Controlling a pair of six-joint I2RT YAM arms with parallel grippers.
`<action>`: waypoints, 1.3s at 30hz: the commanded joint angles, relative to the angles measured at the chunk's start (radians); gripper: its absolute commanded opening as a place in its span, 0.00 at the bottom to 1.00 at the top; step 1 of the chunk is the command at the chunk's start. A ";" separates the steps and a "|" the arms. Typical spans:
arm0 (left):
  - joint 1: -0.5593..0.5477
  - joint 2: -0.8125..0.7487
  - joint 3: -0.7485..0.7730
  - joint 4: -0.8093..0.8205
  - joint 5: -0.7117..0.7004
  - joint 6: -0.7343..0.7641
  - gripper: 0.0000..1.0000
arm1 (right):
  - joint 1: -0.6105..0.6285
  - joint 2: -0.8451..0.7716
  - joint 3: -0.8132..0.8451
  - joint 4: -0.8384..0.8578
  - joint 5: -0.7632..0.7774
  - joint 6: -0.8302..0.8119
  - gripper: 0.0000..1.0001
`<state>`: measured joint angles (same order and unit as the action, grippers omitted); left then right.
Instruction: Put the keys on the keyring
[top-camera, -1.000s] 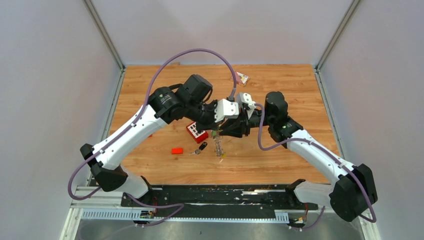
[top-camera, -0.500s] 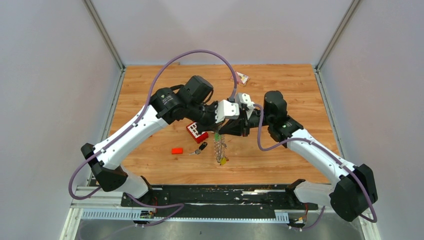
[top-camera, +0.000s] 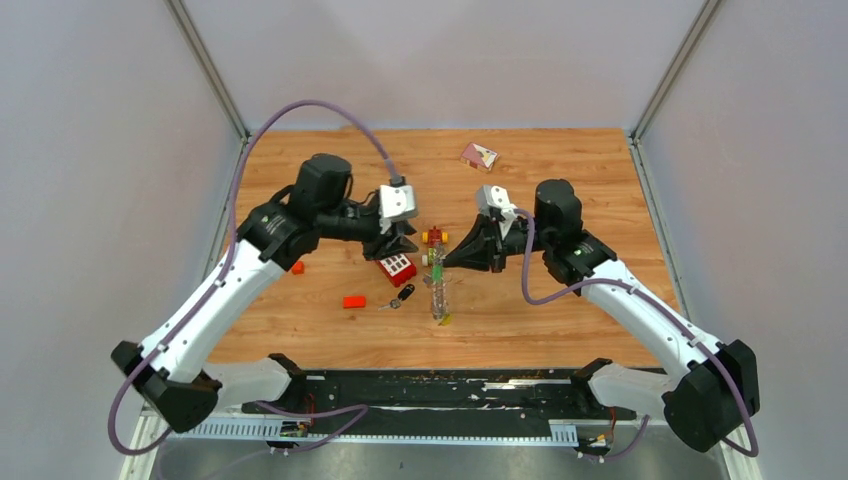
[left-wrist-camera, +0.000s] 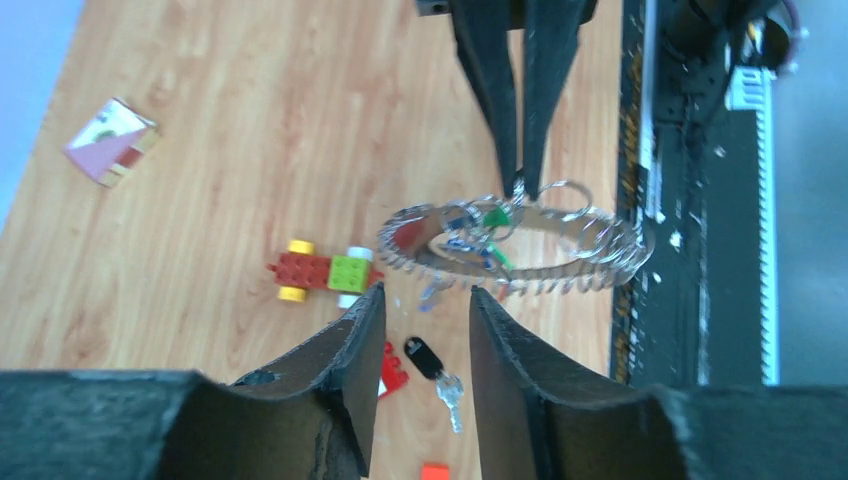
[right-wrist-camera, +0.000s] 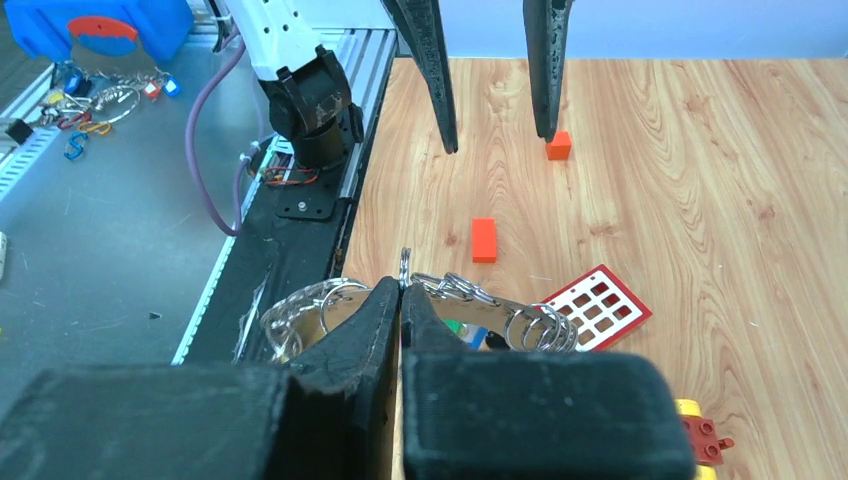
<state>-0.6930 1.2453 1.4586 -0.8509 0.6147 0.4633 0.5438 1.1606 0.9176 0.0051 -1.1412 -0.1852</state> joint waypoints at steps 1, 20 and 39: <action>0.074 -0.153 -0.260 0.460 0.258 -0.083 0.46 | -0.011 -0.030 0.044 0.089 -0.054 0.075 0.00; 0.075 -0.186 -0.548 0.964 0.437 -0.276 0.33 | -0.024 -0.012 0.028 0.168 -0.062 0.154 0.00; 0.075 -0.163 -0.581 1.040 0.453 -0.332 0.28 | -0.027 -0.001 0.027 0.157 -0.049 0.139 0.00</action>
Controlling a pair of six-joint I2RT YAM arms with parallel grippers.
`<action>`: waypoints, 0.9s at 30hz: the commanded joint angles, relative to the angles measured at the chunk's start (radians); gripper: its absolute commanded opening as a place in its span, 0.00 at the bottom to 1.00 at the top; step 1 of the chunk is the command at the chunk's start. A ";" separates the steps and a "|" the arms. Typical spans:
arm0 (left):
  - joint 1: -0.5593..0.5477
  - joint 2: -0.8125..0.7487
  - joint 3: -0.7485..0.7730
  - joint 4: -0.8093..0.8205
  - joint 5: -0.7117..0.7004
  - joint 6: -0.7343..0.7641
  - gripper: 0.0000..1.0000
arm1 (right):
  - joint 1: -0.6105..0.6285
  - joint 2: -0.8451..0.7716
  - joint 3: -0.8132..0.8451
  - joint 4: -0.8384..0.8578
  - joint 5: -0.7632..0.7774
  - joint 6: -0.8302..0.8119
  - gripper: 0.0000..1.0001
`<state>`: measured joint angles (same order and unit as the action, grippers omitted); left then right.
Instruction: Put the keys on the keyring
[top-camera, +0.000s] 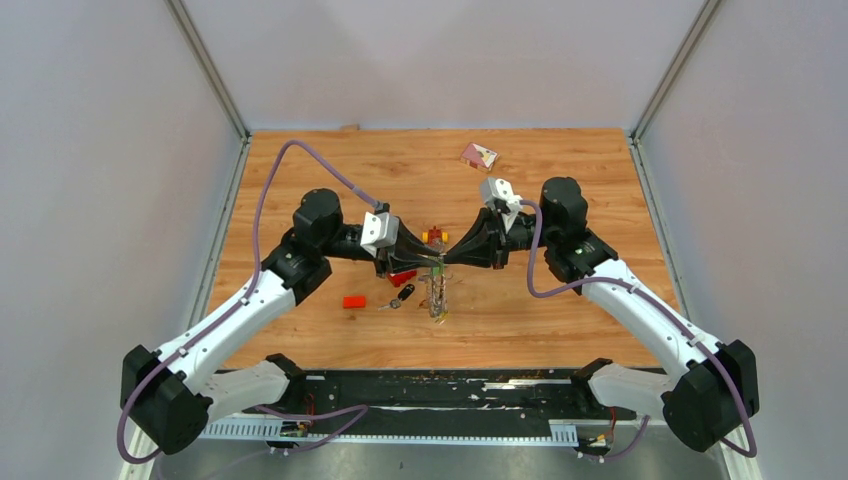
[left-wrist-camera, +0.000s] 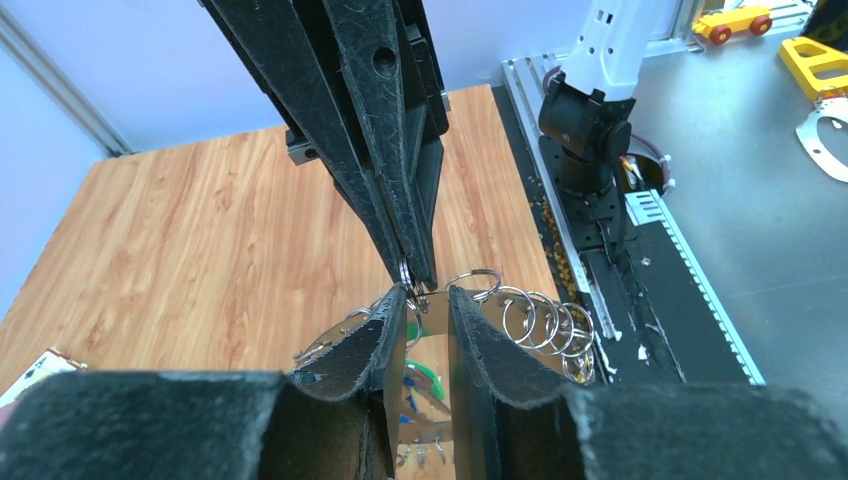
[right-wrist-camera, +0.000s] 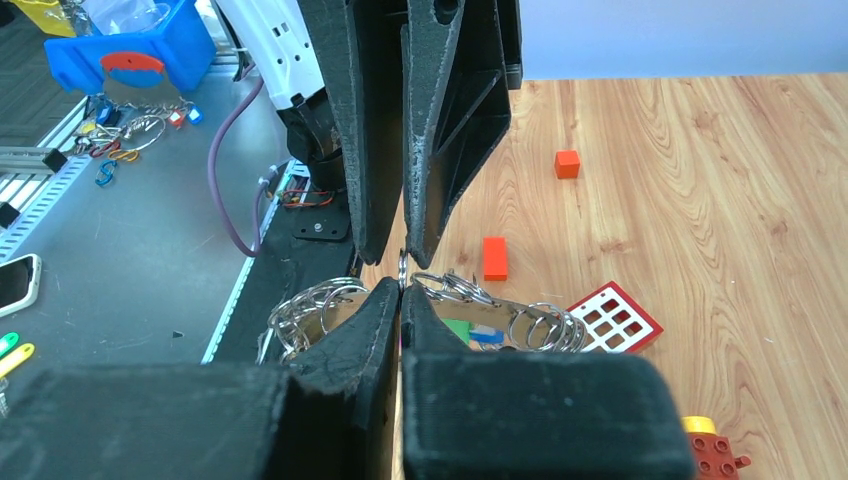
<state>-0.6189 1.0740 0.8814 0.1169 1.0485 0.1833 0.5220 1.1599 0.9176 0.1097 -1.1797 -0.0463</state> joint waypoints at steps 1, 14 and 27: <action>0.002 0.011 -0.004 0.083 0.019 -0.062 0.28 | -0.004 0.000 0.027 0.053 -0.012 0.000 0.00; 0.002 0.036 -0.002 0.122 0.004 -0.110 0.19 | -0.005 -0.003 0.025 0.050 -0.008 -0.004 0.00; 0.001 0.019 -0.014 0.073 -0.034 -0.082 0.24 | -0.004 -0.015 0.029 0.026 0.000 -0.029 0.00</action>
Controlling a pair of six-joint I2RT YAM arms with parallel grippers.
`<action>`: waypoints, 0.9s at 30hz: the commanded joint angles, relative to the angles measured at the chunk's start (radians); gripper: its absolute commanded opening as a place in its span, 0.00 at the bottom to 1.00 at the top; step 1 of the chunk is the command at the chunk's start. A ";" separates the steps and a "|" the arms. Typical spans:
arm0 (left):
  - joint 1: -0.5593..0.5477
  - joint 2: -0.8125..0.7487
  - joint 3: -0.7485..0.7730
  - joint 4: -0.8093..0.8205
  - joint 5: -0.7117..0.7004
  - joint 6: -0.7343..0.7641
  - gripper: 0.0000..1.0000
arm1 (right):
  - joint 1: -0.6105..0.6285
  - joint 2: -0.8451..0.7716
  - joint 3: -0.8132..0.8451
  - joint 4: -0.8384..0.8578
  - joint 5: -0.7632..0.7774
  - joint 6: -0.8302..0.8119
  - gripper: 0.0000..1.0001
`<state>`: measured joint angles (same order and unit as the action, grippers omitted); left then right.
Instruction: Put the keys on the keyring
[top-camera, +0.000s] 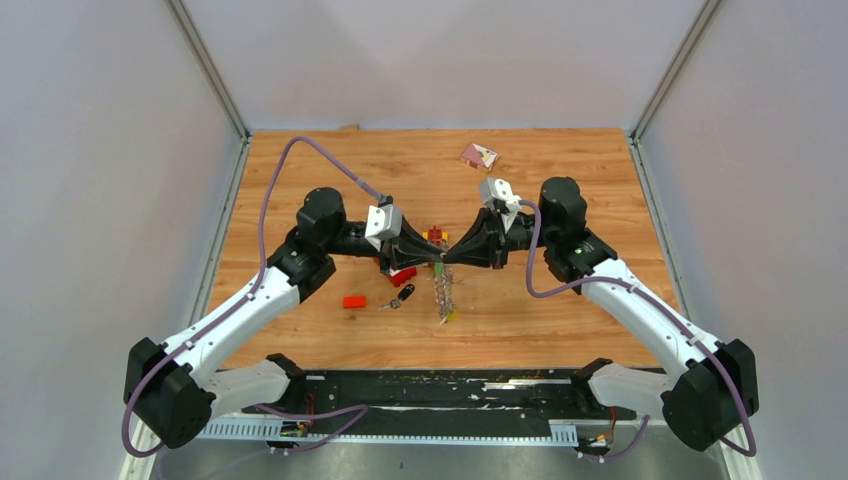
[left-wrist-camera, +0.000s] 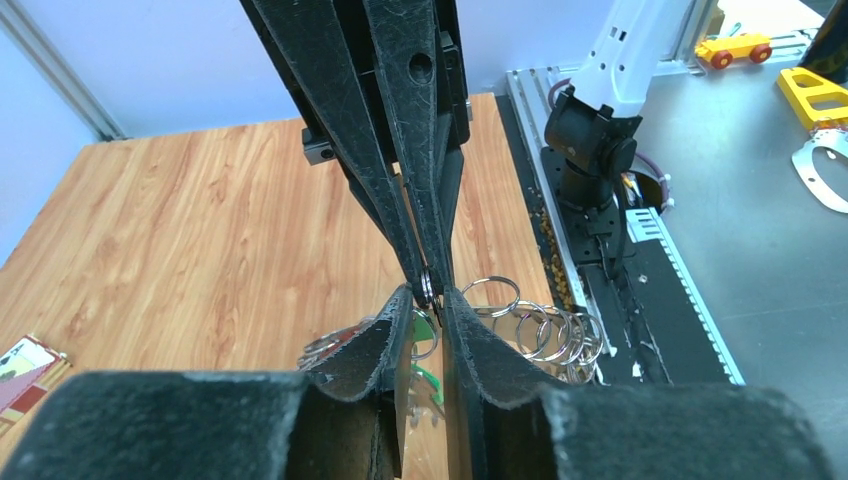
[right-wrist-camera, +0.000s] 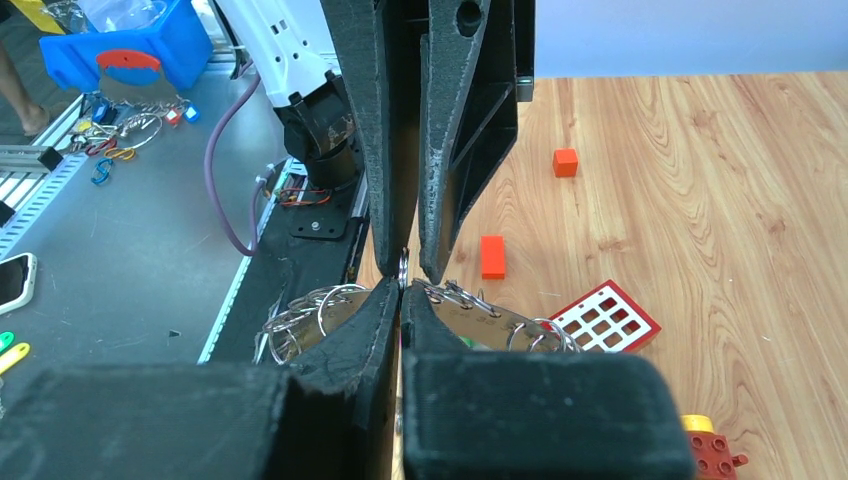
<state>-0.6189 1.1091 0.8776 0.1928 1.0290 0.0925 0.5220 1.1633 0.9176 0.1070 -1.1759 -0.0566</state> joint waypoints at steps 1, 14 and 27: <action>0.002 -0.017 -0.012 -0.006 -0.016 0.013 0.25 | -0.005 -0.018 0.029 0.028 -0.004 -0.020 0.00; 0.002 -0.007 -0.025 -0.006 -0.027 -0.001 0.20 | -0.004 -0.020 0.028 0.022 0.004 -0.029 0.00; 0.002 0.022 -0.003 0.038 -0.014 -0.072 0.05 | -0.002 -0.003 0.023 0.013 0.013 -0.051 0.00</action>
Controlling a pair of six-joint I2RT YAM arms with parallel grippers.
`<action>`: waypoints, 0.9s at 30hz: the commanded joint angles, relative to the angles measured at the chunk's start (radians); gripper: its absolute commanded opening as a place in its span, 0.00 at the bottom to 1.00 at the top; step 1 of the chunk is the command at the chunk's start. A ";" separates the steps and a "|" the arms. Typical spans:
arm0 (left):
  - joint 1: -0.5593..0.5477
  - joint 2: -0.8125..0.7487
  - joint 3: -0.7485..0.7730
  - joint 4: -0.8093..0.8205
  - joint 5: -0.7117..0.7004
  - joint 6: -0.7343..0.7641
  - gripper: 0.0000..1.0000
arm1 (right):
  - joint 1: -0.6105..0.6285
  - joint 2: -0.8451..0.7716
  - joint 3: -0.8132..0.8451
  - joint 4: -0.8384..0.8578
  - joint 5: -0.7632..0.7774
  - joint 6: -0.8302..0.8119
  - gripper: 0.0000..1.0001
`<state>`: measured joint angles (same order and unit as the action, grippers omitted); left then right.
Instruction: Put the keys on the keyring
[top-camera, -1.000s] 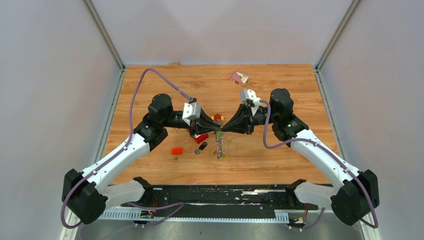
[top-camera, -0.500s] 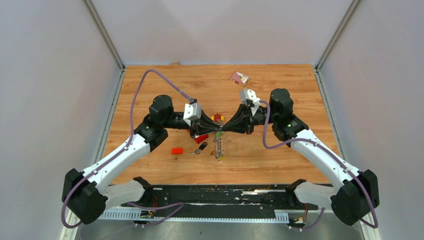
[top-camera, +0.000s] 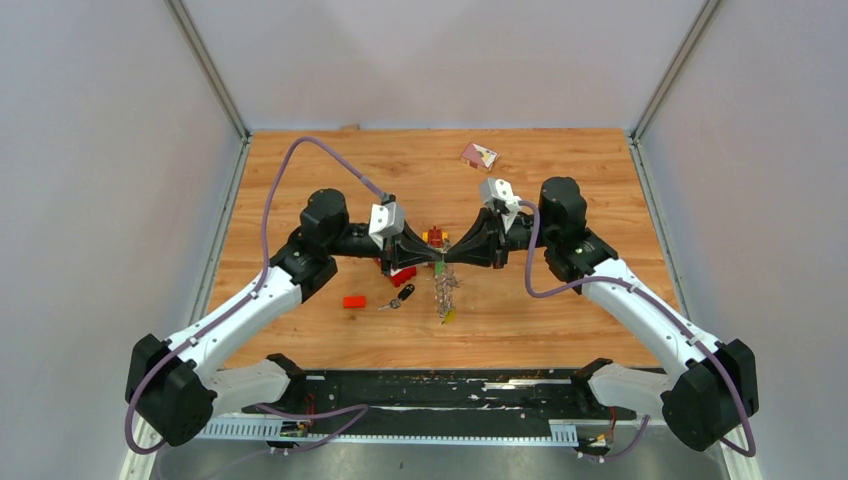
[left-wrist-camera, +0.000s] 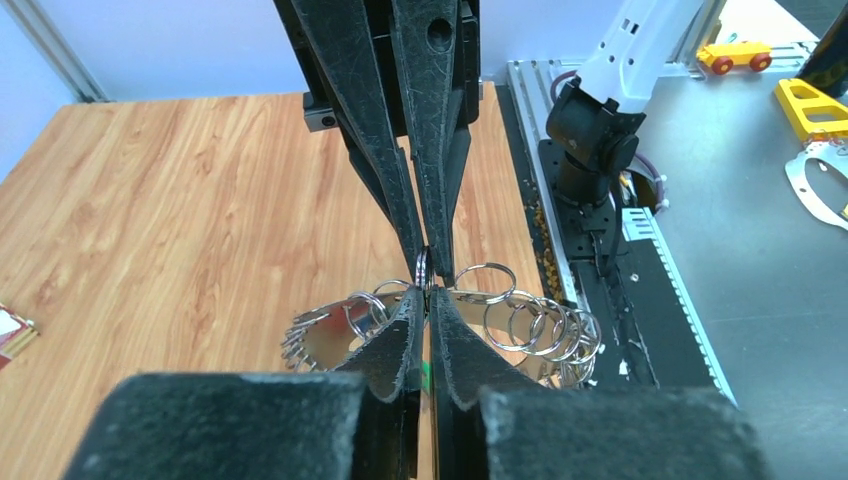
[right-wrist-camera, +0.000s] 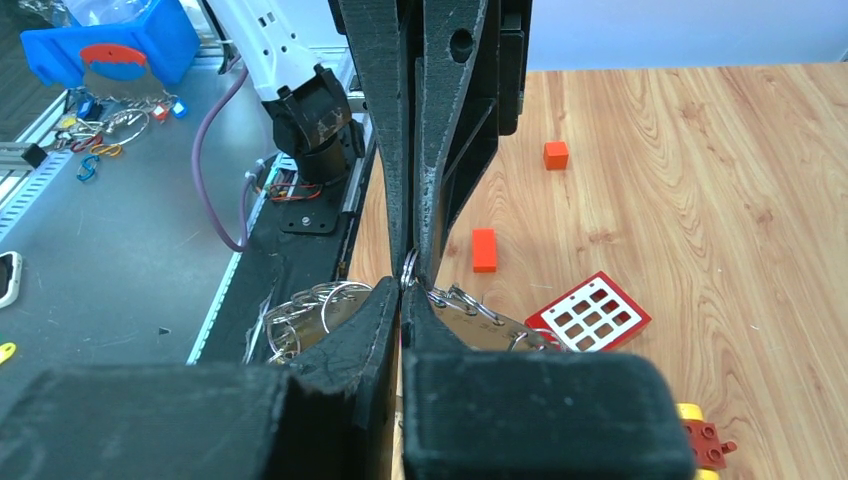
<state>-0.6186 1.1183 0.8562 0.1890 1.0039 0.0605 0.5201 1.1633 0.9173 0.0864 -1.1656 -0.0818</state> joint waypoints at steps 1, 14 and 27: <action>0.002 0.012 0.019 0.042 0.012 -0.038 0.00 | 0.000 -0.002 0.022 0.031 0.003 -0.032 0.00; -0.001 -0.111 0.160 -0.682 -0.100 0.861 0.00 | 0.001 -0.074 0.053 -0.285 0.133 -0.432 0.50; -0.010 -0.169 0.186 -1.030 -0.125 1.464 0.00 | 0.000 -0.064 0.057 -0.339 0.148 -0.499 0.51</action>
<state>-0.6266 0.9749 1.0225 -0.7654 0.8532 1.3090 0.5201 1.0996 0.9325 -0.2462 -1.0111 -0.5438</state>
